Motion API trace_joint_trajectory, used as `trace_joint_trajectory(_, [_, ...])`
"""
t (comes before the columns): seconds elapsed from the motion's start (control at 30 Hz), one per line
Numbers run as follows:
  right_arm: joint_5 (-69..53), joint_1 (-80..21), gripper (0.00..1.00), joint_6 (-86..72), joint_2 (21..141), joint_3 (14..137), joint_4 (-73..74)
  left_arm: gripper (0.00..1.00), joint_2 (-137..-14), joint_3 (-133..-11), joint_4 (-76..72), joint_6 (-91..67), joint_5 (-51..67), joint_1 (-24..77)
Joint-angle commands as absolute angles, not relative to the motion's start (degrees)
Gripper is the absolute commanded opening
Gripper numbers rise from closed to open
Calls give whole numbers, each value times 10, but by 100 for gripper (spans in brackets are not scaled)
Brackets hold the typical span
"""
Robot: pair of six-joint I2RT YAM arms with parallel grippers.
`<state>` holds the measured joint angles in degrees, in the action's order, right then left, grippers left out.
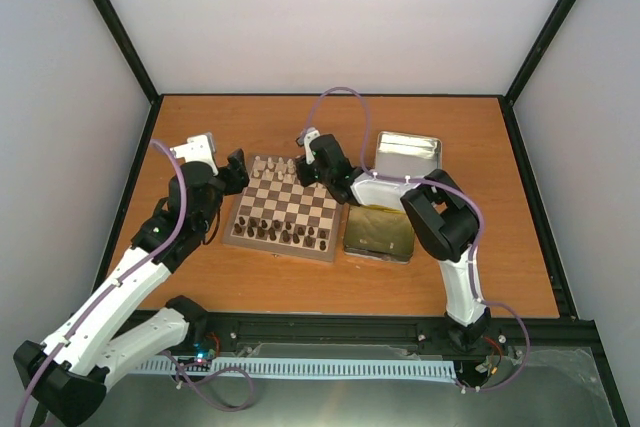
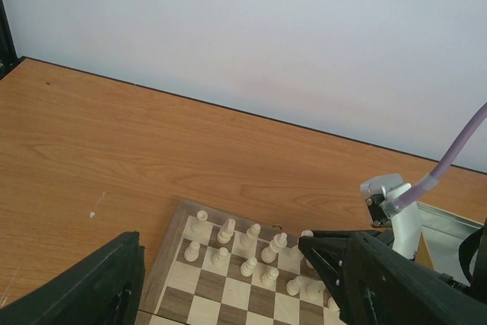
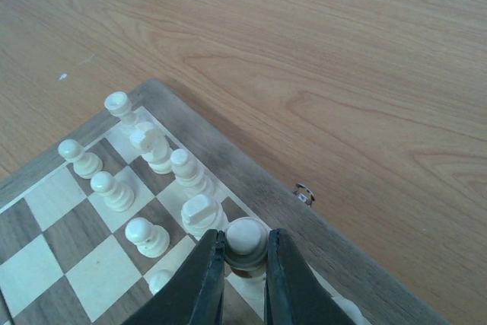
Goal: Set up the chess pieces on the board
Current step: Place the chess piece on the chessboard.
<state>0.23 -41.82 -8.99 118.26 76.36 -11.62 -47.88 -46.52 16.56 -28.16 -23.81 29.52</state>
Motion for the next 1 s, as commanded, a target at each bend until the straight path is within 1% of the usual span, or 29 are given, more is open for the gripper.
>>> trace_joint_trajectory(0.0, [31,-423,13,-91,1198,777,-128,73,-479,-475,166,-268,-241,295])
trace_joint_trajectory(0.43, [23,-423,16,-94,1224,780,-129,73,-490,-475,163,-266,-236,295])
trace_joint_trajectory(0.57, [19,-423,21,-97,1214,776,-126,73,-487,-474,163,-266,-237,295])
trace_joint_trajectory(0.7, [7,-423,36,-105,1193,774,-116,73,-488,-474,163,-267,-237,295])
trace_joint_trajectory(0.73, [8,-423,38,-109,1187,775,-114,73,-489,-474,163,-268,-236,295])
trace_joint_trajectory(0.97, [66,-423,38,-104,1154,787,-83,73,-493,-477,162,-266,-231,294])
